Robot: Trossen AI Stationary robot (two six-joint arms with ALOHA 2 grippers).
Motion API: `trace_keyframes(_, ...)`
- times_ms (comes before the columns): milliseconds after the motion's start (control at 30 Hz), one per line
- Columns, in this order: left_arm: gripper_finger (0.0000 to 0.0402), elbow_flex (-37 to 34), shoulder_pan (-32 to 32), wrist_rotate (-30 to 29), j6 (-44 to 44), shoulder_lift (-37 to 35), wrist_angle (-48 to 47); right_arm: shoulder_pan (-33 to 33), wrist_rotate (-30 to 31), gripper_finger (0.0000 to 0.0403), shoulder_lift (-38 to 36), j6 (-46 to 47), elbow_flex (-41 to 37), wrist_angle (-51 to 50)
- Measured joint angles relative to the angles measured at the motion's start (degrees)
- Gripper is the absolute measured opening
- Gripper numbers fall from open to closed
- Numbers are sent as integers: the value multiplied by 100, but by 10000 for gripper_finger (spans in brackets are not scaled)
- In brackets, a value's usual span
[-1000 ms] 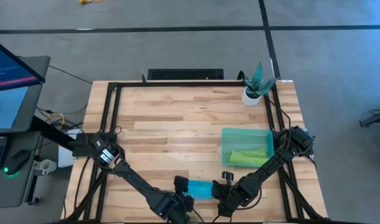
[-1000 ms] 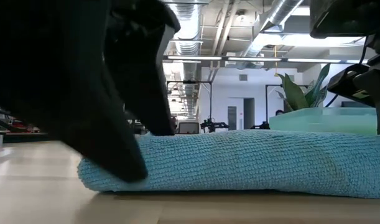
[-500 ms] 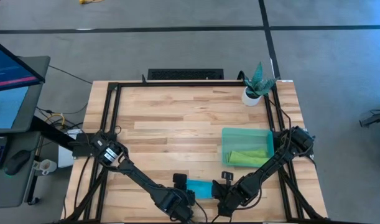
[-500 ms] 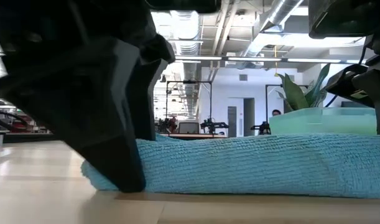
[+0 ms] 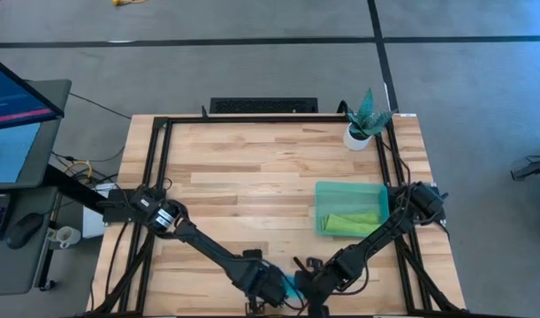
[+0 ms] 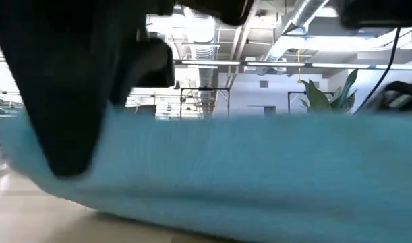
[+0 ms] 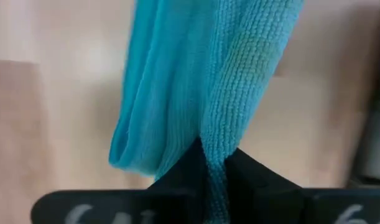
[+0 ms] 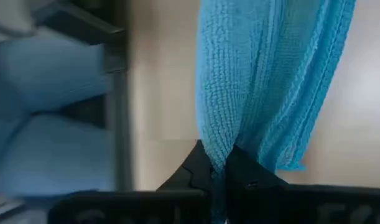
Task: Roll microfiber towels into tight, uniform cylinder then place into a basket
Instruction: Roll the blue towel
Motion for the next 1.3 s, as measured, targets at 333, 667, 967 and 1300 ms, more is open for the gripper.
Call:
trace_keyframes(333, 19, 41, 266, 1549, -537, -11, 154, 9, -798, 27, 15, 477, -1, 459)
trace_keyframes(667, 20, -155, 430, 1831, -745, -17, 453, 2, -794, 25, 8, 1584, 14, 56)
trace_keyframes(967, 20, -174, 437, 1883, -682, -17, 711, -63, -795, 26, -5, 1899, 19, -162)
trace_keyframes(1300, 24, -172, 431, 1760, -575, -17, 707, -195, -960, 27, 2, 1837, 19, -172)
